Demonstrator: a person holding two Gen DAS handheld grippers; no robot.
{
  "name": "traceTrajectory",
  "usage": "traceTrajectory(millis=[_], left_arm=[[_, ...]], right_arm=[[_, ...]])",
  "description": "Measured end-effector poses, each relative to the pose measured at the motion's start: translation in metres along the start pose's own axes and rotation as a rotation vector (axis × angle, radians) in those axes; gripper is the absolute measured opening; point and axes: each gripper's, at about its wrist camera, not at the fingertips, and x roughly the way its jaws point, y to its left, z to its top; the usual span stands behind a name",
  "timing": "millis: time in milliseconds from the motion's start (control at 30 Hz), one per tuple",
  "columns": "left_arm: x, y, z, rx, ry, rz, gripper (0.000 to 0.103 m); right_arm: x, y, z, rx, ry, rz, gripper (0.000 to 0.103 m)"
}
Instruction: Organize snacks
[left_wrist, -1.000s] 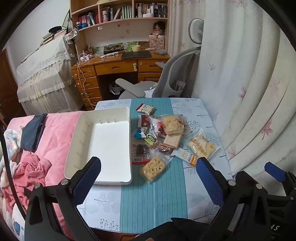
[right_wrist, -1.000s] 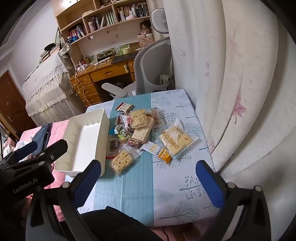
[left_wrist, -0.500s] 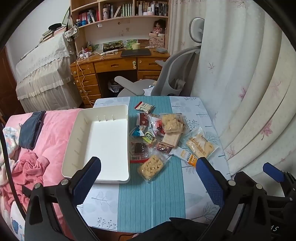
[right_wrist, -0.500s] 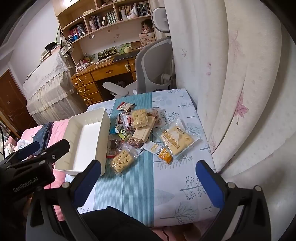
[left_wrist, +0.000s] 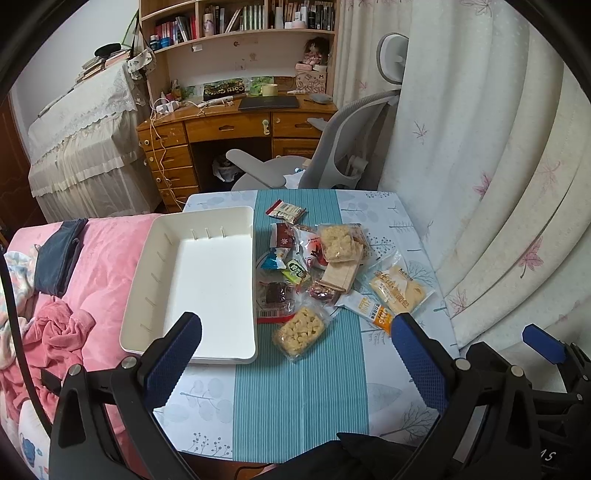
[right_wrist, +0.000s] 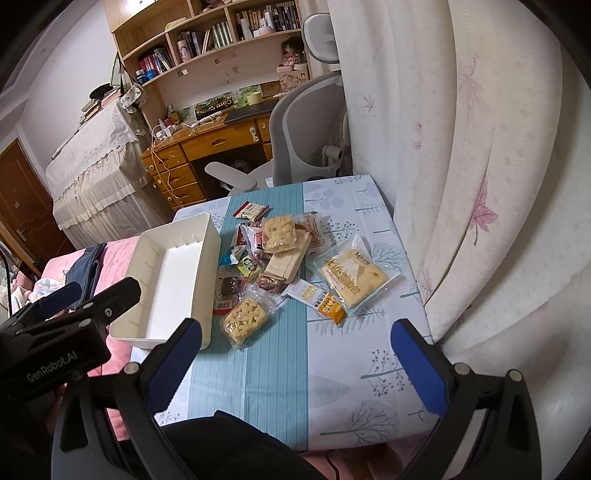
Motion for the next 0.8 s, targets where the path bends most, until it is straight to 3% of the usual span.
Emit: traceTrajectory(millis=[433,800], left_arm=[[0.003,-0.003,0.0,-0.003,0.001,-0.007,0.102],[0.009,0.011,0.005,-0.004,0.019,-0.072,0.101]], right_arm=[[0.002,0.005,0.0,0.004,0.003,0.001,0.103],[-0.001,0.02,-0.001,-0.01,-0.017,-0.017,0.103]])
